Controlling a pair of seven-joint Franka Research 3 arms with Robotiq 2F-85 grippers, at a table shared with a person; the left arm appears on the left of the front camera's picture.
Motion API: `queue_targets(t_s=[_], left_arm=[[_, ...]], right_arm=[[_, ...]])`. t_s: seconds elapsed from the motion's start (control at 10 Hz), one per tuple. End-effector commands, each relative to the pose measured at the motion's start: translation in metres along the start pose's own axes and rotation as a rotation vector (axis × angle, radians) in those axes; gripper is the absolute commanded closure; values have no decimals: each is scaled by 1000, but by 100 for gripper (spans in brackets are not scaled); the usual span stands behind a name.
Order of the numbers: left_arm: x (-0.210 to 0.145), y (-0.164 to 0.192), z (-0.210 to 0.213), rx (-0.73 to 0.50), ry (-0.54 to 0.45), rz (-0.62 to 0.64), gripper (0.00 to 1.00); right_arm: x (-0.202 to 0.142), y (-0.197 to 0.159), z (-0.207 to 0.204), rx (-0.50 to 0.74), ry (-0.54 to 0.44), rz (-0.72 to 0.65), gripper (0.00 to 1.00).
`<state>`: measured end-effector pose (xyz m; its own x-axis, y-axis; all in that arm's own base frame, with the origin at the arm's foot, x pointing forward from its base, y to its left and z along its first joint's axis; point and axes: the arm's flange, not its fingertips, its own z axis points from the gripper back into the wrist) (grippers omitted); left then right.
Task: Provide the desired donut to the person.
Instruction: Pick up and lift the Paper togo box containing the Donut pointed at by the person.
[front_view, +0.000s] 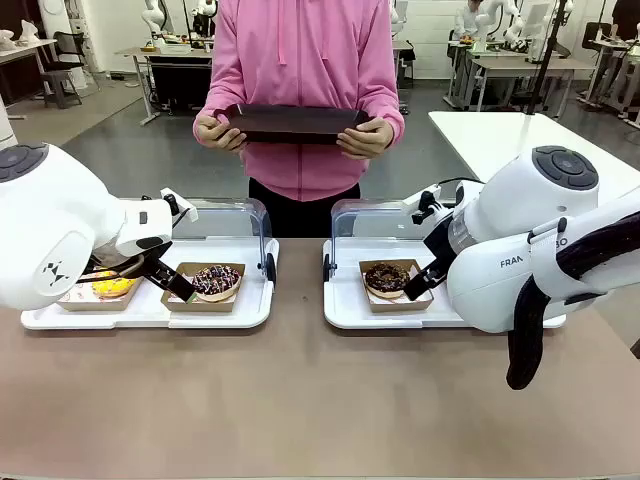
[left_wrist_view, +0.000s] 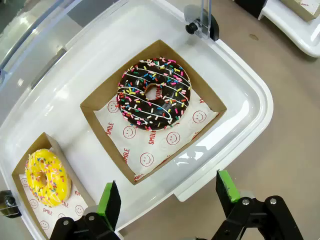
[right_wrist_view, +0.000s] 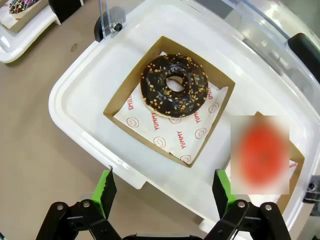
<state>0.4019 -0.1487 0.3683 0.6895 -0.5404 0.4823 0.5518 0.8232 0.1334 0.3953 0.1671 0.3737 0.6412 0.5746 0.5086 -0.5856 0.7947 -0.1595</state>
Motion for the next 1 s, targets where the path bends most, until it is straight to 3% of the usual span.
queue_targets(t_s=[0.0,0.9], left_arm=[[0,0,0,0,0,-1,0],[0,0,0,0,0,-1,0]], right_arm=[[0,0,0,0,0,0,0],[0,0,0,0,0,0,0]])
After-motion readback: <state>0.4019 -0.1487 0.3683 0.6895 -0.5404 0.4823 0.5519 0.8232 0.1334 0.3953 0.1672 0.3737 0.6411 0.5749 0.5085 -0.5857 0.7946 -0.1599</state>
